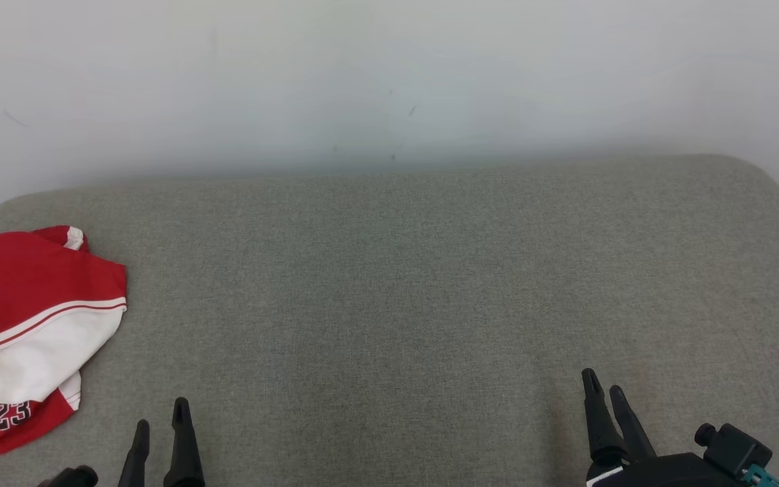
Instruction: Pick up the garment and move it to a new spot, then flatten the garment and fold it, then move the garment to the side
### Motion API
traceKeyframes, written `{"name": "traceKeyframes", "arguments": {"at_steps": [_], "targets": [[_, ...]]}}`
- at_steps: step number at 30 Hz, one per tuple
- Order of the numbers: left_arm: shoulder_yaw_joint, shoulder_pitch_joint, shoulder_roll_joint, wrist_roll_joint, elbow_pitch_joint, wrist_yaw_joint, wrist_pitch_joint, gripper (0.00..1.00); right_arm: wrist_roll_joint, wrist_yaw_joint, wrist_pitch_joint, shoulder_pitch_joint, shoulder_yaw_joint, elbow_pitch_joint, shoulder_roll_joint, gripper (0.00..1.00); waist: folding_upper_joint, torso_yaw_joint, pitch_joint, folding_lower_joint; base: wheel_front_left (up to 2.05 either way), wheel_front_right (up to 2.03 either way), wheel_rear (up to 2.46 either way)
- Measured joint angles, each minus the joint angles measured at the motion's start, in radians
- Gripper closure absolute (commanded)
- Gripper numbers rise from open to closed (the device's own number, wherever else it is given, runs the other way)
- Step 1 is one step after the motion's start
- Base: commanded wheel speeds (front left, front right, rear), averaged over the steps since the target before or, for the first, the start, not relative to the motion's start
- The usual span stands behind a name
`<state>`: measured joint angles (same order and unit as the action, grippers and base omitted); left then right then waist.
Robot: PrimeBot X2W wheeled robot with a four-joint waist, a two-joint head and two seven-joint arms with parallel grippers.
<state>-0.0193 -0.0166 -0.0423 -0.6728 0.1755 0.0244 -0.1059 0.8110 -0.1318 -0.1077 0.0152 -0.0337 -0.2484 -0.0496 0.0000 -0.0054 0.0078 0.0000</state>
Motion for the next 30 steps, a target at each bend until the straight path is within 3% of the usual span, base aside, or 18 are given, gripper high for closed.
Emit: {"name": "traceKeyframes", "arguments": {"at_steps": [30], "targets": [[0.018,-0.026,-0.003,0.308,-0.040,-0.017,-0.078,0.00,-0.293,0.000,-0.075,-0.019,-0.030,0.001,0.000,0.00,0.0000,0.000,0.008,0.0000,0.00,0.00,0.00]]}}
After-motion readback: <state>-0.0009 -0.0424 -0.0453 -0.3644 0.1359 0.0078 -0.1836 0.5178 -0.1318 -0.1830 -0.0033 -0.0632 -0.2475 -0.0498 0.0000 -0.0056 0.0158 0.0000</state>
